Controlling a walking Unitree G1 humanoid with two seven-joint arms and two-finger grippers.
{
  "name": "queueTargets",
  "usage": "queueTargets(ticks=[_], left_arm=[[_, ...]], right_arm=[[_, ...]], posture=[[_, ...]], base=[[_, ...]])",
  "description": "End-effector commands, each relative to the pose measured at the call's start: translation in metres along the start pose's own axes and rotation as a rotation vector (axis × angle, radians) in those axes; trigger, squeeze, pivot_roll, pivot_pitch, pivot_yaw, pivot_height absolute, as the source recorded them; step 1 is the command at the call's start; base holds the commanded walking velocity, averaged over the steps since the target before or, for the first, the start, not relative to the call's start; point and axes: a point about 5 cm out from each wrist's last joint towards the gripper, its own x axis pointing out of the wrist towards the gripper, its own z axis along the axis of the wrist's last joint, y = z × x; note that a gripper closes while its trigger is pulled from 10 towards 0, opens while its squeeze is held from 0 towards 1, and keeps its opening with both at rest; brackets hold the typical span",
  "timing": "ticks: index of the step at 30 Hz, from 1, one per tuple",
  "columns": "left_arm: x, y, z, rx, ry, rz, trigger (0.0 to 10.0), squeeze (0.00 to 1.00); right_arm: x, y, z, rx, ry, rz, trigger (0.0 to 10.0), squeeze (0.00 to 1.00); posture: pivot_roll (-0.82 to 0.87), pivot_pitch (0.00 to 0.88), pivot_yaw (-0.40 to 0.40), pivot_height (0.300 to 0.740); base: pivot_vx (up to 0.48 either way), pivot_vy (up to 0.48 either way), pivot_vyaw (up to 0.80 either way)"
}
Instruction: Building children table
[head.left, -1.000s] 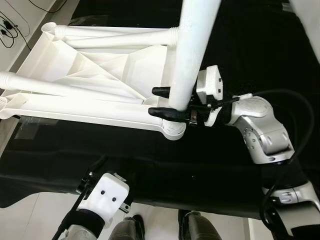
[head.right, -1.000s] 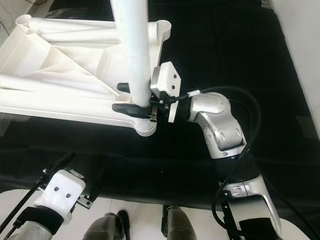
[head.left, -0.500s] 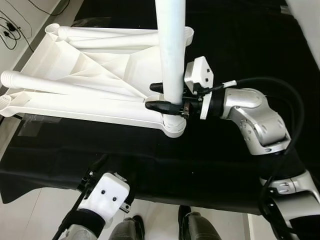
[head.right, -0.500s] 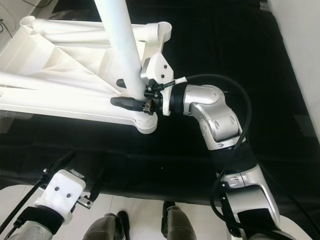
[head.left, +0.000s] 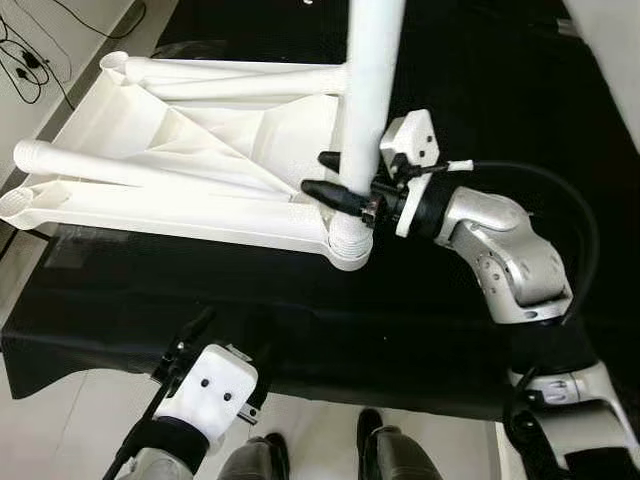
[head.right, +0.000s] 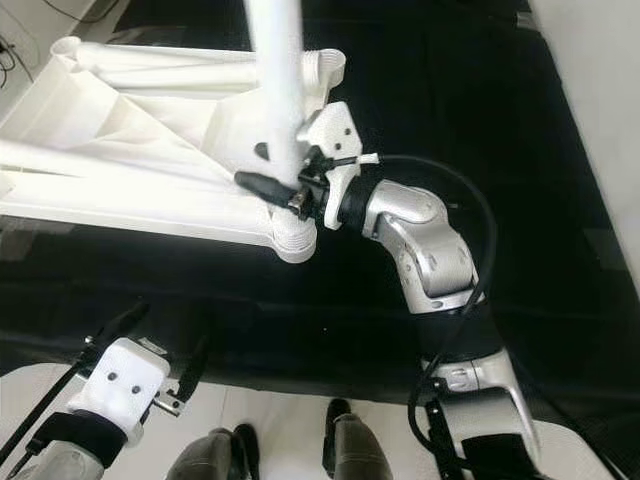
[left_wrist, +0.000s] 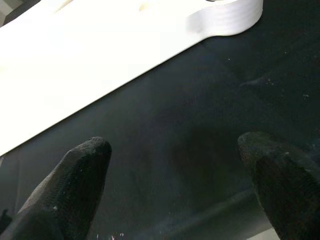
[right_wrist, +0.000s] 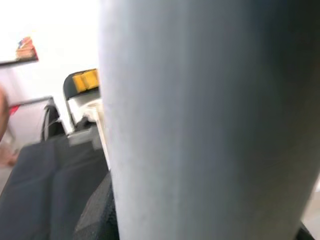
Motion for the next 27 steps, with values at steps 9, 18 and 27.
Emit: queueTargets(ticks=[9, 18, 27], left_arm=[[0.0, -0.001, -0.009, 0.012, 0.047, -0.007, 10.0, 0.0], [0.0, -0.001, -0.009, 0.014, 0.047, -0.006, 10.0, 0.0], [0.001, -0.002, -0.009, 0.014, 0.046, -0.006, 10.0, 0.0]], right_arm=[[-0.004, 0.019, -0.017, 0.03, -0.02, 0.019, 10.0, 0.0], [-0.002, 0.036, -0.021, -0.132, 0.064, 0.111, 10.0, 0.0], [-0.001, 0.03, -0.025, -0.131, 0.132, 0.082, 10.0, 0.0]], posture=[[0.07, 0.346, 0.047, 0.74], [0.07, 0.339, 0.045, 0.74], [0.07, 0.338, 0.043, 0.74]], base=[[0.0, 0.0, 0.0], [0.0, 0.0, 0.0], [0.0, 0.0, 0.0]])
